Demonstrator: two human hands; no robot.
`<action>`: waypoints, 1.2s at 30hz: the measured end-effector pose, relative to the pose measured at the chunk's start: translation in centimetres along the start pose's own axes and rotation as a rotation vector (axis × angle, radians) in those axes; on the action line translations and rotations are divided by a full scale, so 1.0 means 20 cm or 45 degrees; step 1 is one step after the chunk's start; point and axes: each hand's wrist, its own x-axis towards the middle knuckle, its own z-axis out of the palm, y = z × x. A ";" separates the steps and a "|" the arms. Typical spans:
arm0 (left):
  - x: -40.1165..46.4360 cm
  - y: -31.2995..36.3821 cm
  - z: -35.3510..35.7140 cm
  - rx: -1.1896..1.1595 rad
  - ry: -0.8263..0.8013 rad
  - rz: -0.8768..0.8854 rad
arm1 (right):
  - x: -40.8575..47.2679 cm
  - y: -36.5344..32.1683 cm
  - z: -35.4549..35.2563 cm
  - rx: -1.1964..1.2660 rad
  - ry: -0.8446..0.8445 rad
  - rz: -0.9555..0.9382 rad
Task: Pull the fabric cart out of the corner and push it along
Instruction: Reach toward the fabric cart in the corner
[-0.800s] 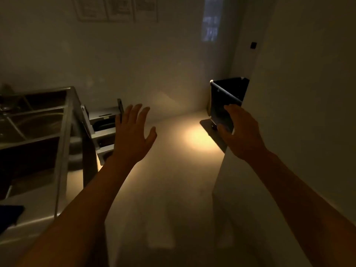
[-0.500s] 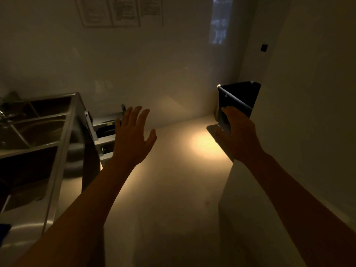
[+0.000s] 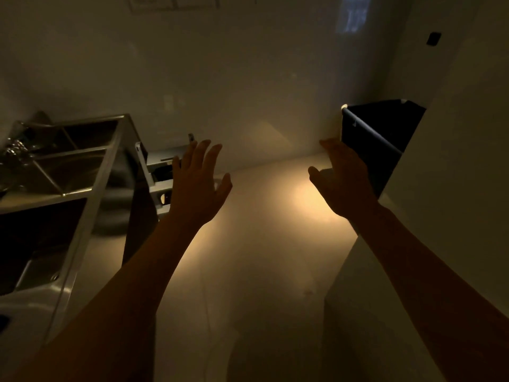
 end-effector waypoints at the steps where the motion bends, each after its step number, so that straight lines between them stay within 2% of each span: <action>1: 0.02 -0.02 0.03 0.016 0.001 0.000 | 0.03 0.01 0.03 0.001 -0.021 0.001; 6: 0.12 -0.16 0.19 0.022 -0.010 -0.054 | 0.21 0.02 0.21 0.041 -0.108 -0.002; 13: 0.38 -0.44 0.40 -0.022 -0.072 -0.059 | 0.49 -0.01 0.53 -0.013 -0.112 0.011; 24: 0.86 -0.90 0.66 -0.191 -0.146 0.062 | 0.93 -0.09 0.92 -0.107 -0.083 0.220; 30: 0.99 -0.97 0.88 -0.267 -0.247 0.107 | 0.98 -0.04 1.10 -0.151 -0.128 0.255; 36: 1.07 -0.95 1.12 -0.310 -0.342 0.169 | 1.02 0.10 1.20 -0.192 -0.041 0.322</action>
